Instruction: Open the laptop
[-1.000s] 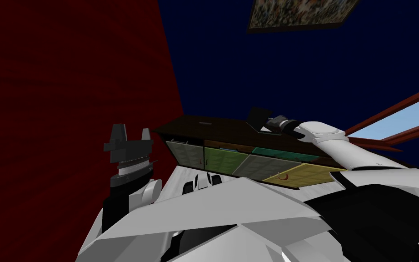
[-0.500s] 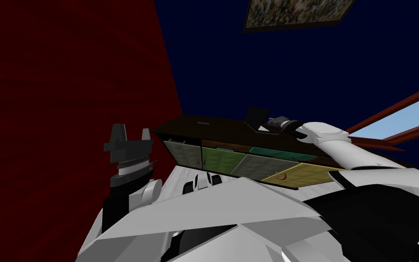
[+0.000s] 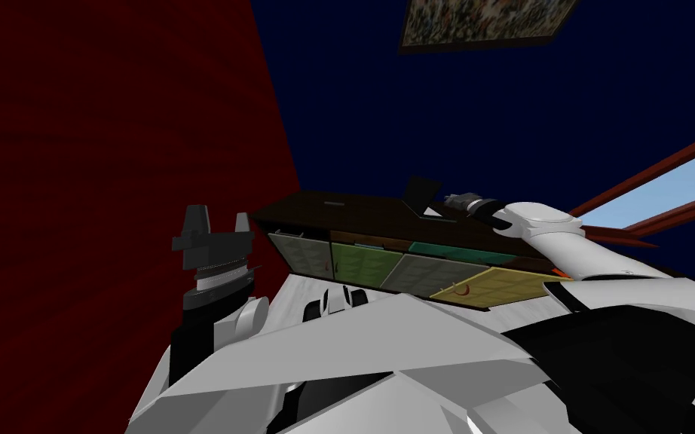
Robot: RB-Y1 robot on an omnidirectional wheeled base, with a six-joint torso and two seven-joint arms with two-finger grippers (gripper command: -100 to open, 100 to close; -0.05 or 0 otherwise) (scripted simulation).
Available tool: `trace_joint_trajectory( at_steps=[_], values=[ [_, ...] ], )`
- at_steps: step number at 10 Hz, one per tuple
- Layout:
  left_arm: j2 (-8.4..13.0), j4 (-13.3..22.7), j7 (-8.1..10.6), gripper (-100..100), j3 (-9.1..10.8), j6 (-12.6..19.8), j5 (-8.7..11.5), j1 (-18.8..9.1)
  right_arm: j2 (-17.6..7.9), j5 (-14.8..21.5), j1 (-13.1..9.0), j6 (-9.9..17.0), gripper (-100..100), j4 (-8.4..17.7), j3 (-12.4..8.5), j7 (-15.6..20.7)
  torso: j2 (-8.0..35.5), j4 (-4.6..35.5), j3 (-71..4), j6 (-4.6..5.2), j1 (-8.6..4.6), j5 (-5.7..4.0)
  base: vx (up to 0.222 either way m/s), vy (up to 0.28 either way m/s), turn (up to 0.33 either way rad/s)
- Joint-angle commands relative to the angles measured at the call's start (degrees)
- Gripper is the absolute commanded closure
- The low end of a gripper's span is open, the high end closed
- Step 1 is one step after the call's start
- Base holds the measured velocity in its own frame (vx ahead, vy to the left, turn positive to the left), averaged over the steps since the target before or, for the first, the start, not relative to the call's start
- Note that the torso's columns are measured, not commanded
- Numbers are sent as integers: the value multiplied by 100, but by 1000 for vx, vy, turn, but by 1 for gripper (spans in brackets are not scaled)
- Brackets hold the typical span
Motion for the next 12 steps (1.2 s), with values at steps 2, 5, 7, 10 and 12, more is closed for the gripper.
trace_joint_trajectory(
  at_steps=[2,5,7,10,12],
  values=[
    [0,0,0,0,0,0,0,-1,-25,453,-11,193,-100,-11,-186,-6,0,0,1,-5,-14,-6,-40,-61,-75],
    [0,0,0,0,0,0,0,0,-62,792,-18,320,-100,-22,-309,24,-9,-3,-5,-5,-3,-2,-36,-54,-86],
    [0,0,0,0,0,0,0,0,-113,985,7,374,-100,-41,-374,98,-12,-4,-7,-6,-1,-1,-15,-43,-43],
    [0,0,0,0,0,0,0,0,-209,1140,107,404,-100,-136,-378,351,-14,-5,-8,-7,4,0,19,5,22],
    [-2,0,0,0,-2,0,0,0,-328,1022,199,407,-100,-259,-192,523,-23,-8,-14,-11,46,12,73,182,183]
  ],
)
